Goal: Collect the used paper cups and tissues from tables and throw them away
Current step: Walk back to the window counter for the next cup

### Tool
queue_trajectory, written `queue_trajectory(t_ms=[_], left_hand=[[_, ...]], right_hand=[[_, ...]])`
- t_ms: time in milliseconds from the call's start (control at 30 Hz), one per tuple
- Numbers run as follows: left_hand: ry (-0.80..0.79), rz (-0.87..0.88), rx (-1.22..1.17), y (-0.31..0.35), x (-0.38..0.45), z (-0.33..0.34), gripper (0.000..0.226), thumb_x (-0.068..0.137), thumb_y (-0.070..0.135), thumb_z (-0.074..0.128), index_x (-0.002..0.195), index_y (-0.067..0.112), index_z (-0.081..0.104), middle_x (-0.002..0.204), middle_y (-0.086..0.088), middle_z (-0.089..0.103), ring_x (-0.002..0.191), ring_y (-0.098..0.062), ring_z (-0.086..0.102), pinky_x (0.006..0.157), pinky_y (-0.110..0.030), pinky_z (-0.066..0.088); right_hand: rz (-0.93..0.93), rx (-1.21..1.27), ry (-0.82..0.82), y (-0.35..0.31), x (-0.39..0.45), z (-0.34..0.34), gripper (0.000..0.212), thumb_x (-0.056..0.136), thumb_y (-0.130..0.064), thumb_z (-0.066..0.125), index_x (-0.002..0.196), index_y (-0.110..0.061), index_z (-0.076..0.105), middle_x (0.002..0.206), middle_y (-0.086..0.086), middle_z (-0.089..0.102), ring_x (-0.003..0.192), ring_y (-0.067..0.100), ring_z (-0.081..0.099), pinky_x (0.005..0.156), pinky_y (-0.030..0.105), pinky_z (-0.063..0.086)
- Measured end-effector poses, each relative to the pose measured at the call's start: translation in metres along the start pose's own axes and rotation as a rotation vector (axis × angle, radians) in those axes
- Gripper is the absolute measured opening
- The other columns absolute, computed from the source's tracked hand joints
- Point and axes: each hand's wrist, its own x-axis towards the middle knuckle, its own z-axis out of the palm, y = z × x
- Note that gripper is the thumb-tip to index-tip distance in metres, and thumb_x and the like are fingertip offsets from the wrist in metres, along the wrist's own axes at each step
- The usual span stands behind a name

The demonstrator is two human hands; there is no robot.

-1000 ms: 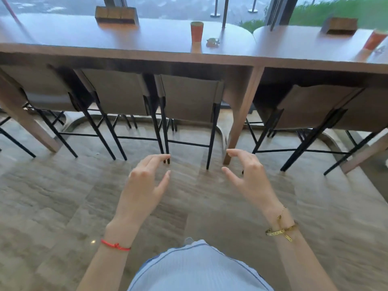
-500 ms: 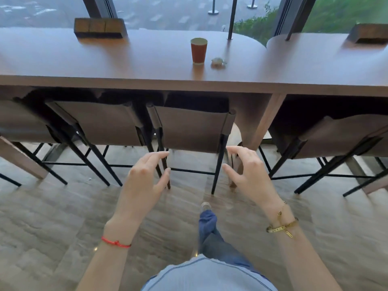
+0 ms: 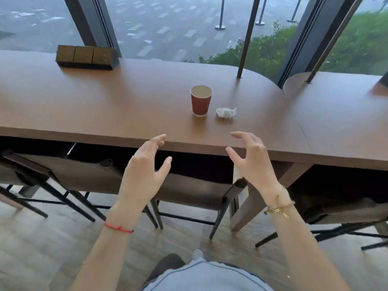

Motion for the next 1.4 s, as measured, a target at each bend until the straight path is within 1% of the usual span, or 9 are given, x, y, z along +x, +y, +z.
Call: queue_trajectory(t_ms=[233,533,633,733,867,967,1100,1267,1400], left_hand=[[-0.042,0.034,-0.033,-0.015,0.101,0.039,0.071,0.084,0.031,0.07,0.145,0.022,0.033,0.13,0.006,0.053,0.113,-0.011,0.054,0.092,-0.027,0.045],[-0.165,0.026,-0.114,-0.027,0.186,0.085,0.102,0.075,0.046,0.073,0.153,0.022,0.011,0.146,-0.003,0.039,0.125,-0.021,0.049,0.095,-0.042,0.048],[-0.209,0.011,-0.154,-0.025,0.2,0.093,0.111,0.07,0.055,0.073,0.153,0.023,0.006,0.147,-0.004,0.037,0.125,-0.024,0.049,0.095,-0.046,0.047],[-0.238,0.006,-0.209,-0.019,0.207,0.102,0.112,0.071,0.047,0.078,0.153,0.027,0.003,0.147,0.001,0.037,0.125,-0.022,0.049,0.097,-0.045,0.046],[-0.213,0.001,-0.281,-0.012,0.212,0.111,0.109,0.071,0.035,0.081,0.153,0.022,0.01,0.144,0.0,0.044,0.123,-0.02,0.052,0.098,-0.038,0.044],[-0.182,-0.004,-0.316,-0.009,0.213,0.115,0.103,0.069,0.028,0.083,0.15,0.017,0.019,0.127,-0.003,0.055,0.113,-0.021,0.057,0.091,-0.027,0.042],[-0.17,0.043,-0.336,-0.006,0.206,0.11,0.097,0.068,0.03,0.084,0.146,0.012,0.03,0.13,-0.001,0.052,0.104,-0.011,0.056,0.08,-0.009,0.031],[-0.243,0.176,-0.348,0.006,0.175,0.097,0.071,0.065,0.033,0.084,0.126,0.019,0.05,0.115,0.011,0.049,0.093,-0.006,0.056,0.078,-0.02,0.044],[-0.376,0.285,-0.378,0.019,0.138,0.092,0.068,0.066,0.034,0.085,0.124,0.02,0.051,0.118,0.008,0.051,0.095,-0.002,0.053,0.083,-0.023,0.048]], right_hand=[[0.077,-0.083,-0.016,0.027,0.092,0.023,0.042,0.087,-0.023,0.064,0.127,-0.016,0.055,0.127,0.005,0.055,0.12,0.025,0.047,0.101,0.03,0.037],[0.194,-0.167,-0.07,0.04,0.14,0.062,0.042,0.087,-0.028,0.064,0.128,-0.02,0.056,0.126,0.002,0.053,0.117,0.025,0.045,0.101,0.037,0.039],[0.177,-0.245,-0.037,0.042,0.145,0.07,0.027,0.089,-0.027,0.061,0.114,-0.017,0.062,0.117,0.002,0.057,0.109,0.025,0.048,0.094,0.036,0.041],[0.169,-0.222,0.009,0.043,0.145,0.073,0.012,0.091,-0.021,0.059,0.096,-0.013,0.066,0.101,0.003,0.061,0.097,0.025,0.051,0.083,0.032,0.043],[0.204,-0.15,0.064,0.041,0.136,0.069,0.006,0.089,-0.015,0.059,0.088,-0.012,0.065,0.094,0.001,0.06,0.092,0.02,0.052,0.074,0.025,0.042],[0.205,-0.119,0.143,0.033,0.121,0.061,0.005,0.088,-0.019,0.063,0.087,-0.014,0.065,0.09,-0.003,0.059,0.085,0.015,0.052,0.071,0.02,0.038],[0.234,-0.116,0.217,0.022,0.092,0.047,0.005,0.088,-0.017,0.065,0.092,-0.016,0.063,0.094,-0.003,0.06,0.086,0.013,0.055,0.073,0.024,0.049],[0.329,-0.105,0.279,0.008,0.039,0.031,0.011,0.089,-0.018,0.064,0.099,-0.019,0.061,0.098,-0.005,0.059,0.09,0.01,0.056,0.076,0.017,0.05],[0.436,-0.127,0.339,-0.002,-0.018,0.021,0.018,0.088,-0.018,0.064,0.106,-0.017,0.061,0.101,-0.006,0.06,0.092,0.007,0.055,0.079,0.007,0.041]])
